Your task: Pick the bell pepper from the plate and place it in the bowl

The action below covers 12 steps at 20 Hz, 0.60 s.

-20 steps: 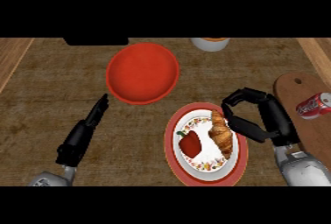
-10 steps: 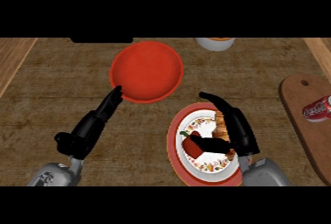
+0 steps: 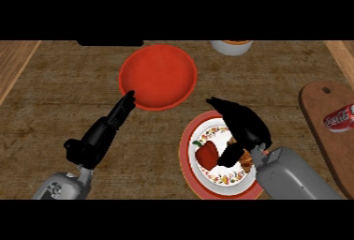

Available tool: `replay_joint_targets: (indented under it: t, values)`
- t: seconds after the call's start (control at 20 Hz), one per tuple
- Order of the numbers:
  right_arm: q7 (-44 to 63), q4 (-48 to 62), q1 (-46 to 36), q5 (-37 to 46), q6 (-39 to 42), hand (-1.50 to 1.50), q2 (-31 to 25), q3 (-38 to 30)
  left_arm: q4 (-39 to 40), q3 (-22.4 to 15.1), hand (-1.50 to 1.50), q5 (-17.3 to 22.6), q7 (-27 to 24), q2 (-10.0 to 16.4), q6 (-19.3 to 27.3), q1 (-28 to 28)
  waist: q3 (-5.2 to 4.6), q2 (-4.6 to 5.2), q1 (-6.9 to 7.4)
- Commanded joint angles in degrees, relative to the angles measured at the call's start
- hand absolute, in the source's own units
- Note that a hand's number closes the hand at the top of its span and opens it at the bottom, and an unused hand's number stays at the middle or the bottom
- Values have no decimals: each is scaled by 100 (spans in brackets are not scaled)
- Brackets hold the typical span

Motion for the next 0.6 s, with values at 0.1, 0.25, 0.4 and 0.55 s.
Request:
replay_joint_targets:
  t: [0.1,0.25,0.4,0.55]
  values:
    - [2057,-299,-654,-1008,2130,-150,377,59,-63,167,0,91,-7,153,-139,111,8,-8,-7]
    - [3040,-46,-1141,-1488,2602,-150,1012,-63,268,1,0,-133,-159,-170,-35,-69,13,29,-39]
    - [3731,-211,-1187,-1812,2806,-150,1196,-152,-197,110,0,18,166,-27,-98,125,20,-1,-38]
    - [3833,-28,-1340,-1899,2859,-150,1172,-177,180,206,0,-69,132,-199,-49,-156,21,18,-81]
